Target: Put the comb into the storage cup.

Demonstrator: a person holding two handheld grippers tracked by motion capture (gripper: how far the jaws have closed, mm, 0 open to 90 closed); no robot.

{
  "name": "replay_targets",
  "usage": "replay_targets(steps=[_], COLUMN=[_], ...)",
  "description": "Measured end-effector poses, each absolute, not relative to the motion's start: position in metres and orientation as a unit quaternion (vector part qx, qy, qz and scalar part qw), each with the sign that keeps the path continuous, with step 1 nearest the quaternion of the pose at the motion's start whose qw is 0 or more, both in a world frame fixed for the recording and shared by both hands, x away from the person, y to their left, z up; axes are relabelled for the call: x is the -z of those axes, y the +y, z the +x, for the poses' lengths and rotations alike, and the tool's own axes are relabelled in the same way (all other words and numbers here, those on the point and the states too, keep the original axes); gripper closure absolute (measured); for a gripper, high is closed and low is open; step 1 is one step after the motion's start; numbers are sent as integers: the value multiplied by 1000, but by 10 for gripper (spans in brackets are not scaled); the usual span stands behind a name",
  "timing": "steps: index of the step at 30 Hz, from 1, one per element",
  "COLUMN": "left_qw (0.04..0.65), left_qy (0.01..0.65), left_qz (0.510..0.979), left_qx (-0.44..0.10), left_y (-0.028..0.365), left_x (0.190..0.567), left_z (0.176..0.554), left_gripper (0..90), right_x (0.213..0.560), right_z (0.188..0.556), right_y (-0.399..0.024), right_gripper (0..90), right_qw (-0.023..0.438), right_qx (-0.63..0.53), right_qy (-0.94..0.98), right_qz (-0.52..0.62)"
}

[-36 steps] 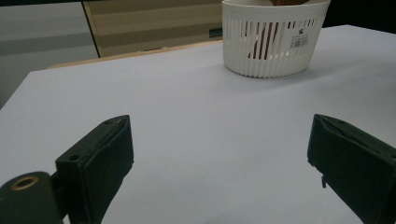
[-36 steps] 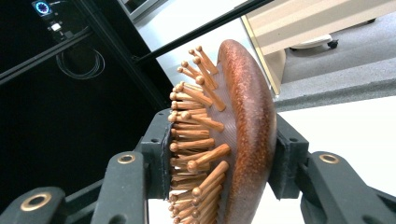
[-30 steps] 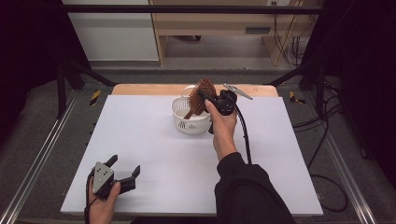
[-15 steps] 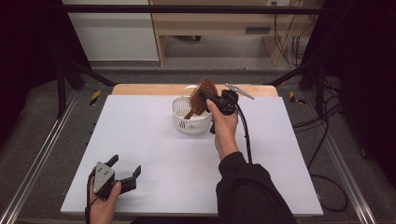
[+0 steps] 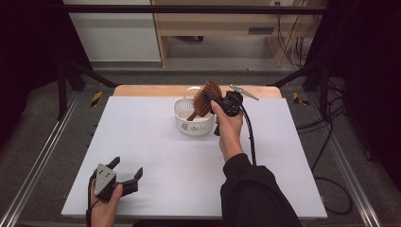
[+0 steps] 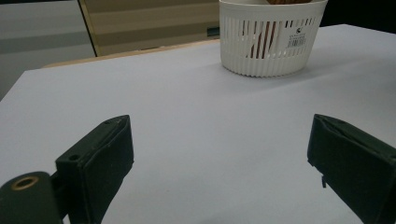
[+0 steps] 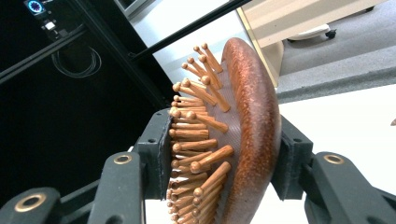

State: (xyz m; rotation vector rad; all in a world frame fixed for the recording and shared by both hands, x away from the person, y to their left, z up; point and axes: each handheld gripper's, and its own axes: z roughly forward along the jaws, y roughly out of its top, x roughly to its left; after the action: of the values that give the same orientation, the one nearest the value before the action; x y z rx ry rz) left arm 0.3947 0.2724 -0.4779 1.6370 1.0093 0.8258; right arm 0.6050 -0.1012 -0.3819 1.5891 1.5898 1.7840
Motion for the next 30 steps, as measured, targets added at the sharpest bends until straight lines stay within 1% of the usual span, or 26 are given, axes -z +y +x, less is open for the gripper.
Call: replay_targets(steps=[30], left_qw=[504], left_qy=[421], left_qz=[675], left_qx=[-336], left_y=[273], left_x=[479], left_z=[395], left_gripper=[71], right_x=[390], right_z=[605], right_y=[-113], right_gripper=[466], right_qw=[131], right_qx=[-613], right_qy=[539], right_qz=[563])
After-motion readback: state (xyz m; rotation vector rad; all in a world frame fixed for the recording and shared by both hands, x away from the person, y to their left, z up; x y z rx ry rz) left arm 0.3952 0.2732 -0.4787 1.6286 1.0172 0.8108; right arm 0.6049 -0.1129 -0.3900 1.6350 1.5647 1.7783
